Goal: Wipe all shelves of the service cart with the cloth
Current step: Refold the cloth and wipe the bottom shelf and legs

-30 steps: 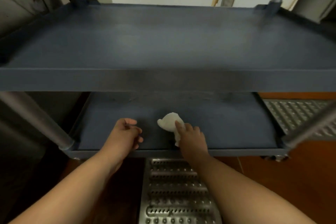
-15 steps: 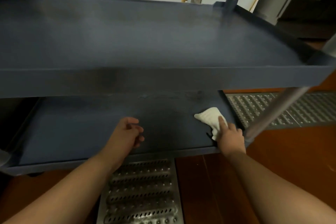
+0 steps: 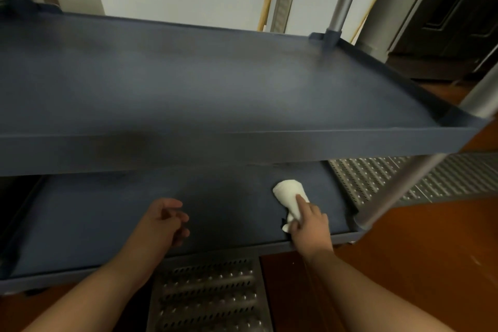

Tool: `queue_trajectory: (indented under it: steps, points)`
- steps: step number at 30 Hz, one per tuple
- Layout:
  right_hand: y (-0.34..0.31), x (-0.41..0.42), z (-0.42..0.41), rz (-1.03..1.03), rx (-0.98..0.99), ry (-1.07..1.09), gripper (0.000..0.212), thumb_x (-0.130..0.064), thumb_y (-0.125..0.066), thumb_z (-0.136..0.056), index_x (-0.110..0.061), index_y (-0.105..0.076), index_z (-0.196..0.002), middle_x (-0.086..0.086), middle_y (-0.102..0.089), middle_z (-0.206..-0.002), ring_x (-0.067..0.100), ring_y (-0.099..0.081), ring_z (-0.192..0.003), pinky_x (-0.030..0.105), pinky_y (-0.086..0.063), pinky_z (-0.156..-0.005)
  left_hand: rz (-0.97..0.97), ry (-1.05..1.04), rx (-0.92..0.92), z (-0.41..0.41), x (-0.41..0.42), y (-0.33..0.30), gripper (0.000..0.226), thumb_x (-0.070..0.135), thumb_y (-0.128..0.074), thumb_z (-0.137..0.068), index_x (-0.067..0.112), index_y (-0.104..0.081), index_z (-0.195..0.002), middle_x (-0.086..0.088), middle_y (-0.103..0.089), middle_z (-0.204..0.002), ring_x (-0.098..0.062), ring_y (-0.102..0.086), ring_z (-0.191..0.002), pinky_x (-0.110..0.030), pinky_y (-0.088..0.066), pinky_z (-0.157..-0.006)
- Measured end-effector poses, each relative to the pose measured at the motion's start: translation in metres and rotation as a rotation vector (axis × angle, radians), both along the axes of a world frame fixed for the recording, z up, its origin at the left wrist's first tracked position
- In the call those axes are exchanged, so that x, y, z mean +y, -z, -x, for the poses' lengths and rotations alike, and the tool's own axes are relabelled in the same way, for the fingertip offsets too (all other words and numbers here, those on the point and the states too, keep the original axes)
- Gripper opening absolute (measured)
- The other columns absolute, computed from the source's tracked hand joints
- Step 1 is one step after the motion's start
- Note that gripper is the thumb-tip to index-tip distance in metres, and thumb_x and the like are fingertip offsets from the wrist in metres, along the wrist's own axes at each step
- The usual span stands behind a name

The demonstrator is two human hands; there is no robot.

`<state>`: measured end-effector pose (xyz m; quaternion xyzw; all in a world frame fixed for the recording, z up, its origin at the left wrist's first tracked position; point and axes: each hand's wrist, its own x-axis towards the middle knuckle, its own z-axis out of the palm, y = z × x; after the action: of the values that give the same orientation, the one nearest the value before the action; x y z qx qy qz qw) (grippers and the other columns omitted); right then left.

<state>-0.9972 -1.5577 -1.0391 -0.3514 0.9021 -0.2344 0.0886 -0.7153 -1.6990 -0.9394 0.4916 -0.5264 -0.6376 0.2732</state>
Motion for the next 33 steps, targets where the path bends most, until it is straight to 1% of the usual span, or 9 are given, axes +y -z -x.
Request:
queue_trajectory:
  steps: [8,13,15,18,20,22,25,29,33]
  points:
    - [-0.002,-0.068,-0.129,0.023,-0.066,-0.142,0.061,-0.023,-0.052,-0.098,-0.032,-0.03,-0.155,-0.003,-0.043,-0.149,0.02,-0.043,-0.122,0.032,-0.036,-0.107,0.04,-0.084,0.009,-0.094,-0.034,-0.015,0.031,-0.015,-0.036,-0.091,0.007,-0.049,-0.108,-0.014,-0.055,-0.086,-0.023,-0.052,-0.061,-0.029,-0.037,-0.057]
    - [-0.005,-0.12,-0.217,-0.022,-0.139,-0.279,0.068,-0.025,-0.058,-0.096,-0.031,-0.025,-0.156,-0.004,-0.038,-0.15,0.019,-0.042,-0.127,0.033,-0.037,-0.109,0.006,-0.193,-0.018,-0.153,-0.049,-0.018,0.029,-0.013,-0.036,-0.092,0.01,-0.048,-0.104,-0.014,-0.056,-0.085,-0.023,-0.051,-0.058,-0.027,-0.037,-0.053]
    - [-0.005,-0.139,-0.257,0.005,-0.116,-0.365,0.065,-0.022,-0.058,-0.094,-0.023,-0.032,-0.153,0.002,-0.043,-0.146,0.023,-0.047,-0.121,0.035,-0.041,-0.104,-0.017,-0.238,-0.043,-0.177,-0.051,-0.015,0.025,-0.01,-0.038,-0.092,0.011,-0.048,-0.102,-0.012,-0.057,-0.085,-0.021,-0.051,-0.057,-0.026,-0.038,-0.052]
    - [0.011,-0.172,-0.314,0.077,-0.063,-0.485,0.059,-0.021,-0.054,-0.088,-0.015,-0.044,-0.146,0.012,-0.055,-0.132,0.027,-0.055,-0.101,0.035,-0.045,-0.088,-0.049,-0.275,-0.093,-0.209,-0.051,-0.009,0.021,-0.004,-0.043,-0.093,0.014,-0.048,-0.101,-0.011,-0.06,-0.087,-0.018,-0.054,-0.056,-0.024,-0.039,-0.049]
    - [0.009,-0.191,-0.351,0.056,-0.046,-0.529,0.061,-0.025,-0.053,-0.092,-0.018,-0.037,-0.151,0.008,-0.05,-0.139,0.026,-0.051,-0.107,0.031,-0.041,-0.092,-0.074,-0.315,-0.112,-0.227,-0.054,-0.007,0.02,-0.002,-0.043,-0.093,0.013,-0.048,-0.106,-0.01,-0.06,-0.089,-0.017,-0.054,-0.056,-0.024,-0.039,-0.048]
    - [0.006,-0.211,-0.38,0.055,-0.085,-0.589,0.064,-0.028,-0.051,-0.097,-0.022,-0.028,-0.156,0.004,-0.041,-0.149,0.027,-0.044,-0.122,0.033,-0.039,-0.103,-0.1,-0.374,-0.111,-0.241,-0.059,-0.008,0.02,-0.001,-0.044,-0.092,0.012,-0.048,-0.107,-0.011,-0.061,-0.088,-0.017,-0.055,-0.056,-0.024,-0.039,-0.047]
    - [0.01,-0.238,-0.409,-0.016,-0.096,-0.743,0.069,-0.03,-0.05,-0.096,-0.029,-0.021,-0.158,0.004,-0.036,-0.155,0.031,-0.039,-0.136,0.04,-0.031,-0.115,-0.122,-0.415,-0.106,-0.255,-0.062,-0.009,0.02,0.001,-0.048,-0.091,0.011,-0.048,-0.108,-0.009,-0.061,-0.084,-0.017,-0.056,-0.056,-0.024,-0.04,-0.046]
    - [0.013,-0.257,-0.42,-0.068,-0.056,-0.903,0.064,-0.028,-0.047,-0.095,-0.04,-0.028,-0.154,0.008,-0.037,-0.151,0.036,-0.041,-0.129,0.041,-0.037,-0.106,-0.135,-0.402,-0.105,-0.257,-0.062,-0.01,0.019,0.004,-0.048,-0.092,0.013,-0.05,-0.109,-0.009,-0.063,-0.083,-0.016,-0.056,-0.059,-0.025,-0.041,-0.048]
    - [0.01,-0.254,-0.405,-0.127,0.113,-0.918,0.067,-0.029,-0.057,-0.092,-0.046,-0.03,-0.152,0.006,-0.036,-0.15,0.037,-0.039,-0.125,0.045,-0.038,-0.102,-0.111,-0.391,-0.101,-0.242,-0.062,-0.011,0.017,0.003,-0.047,-0.094,0.012,-0.049,-0.109,-0.011,-0.061,-0.081,-0.016,-0.055,-0.058,-0.025,-0.041,-0.048]
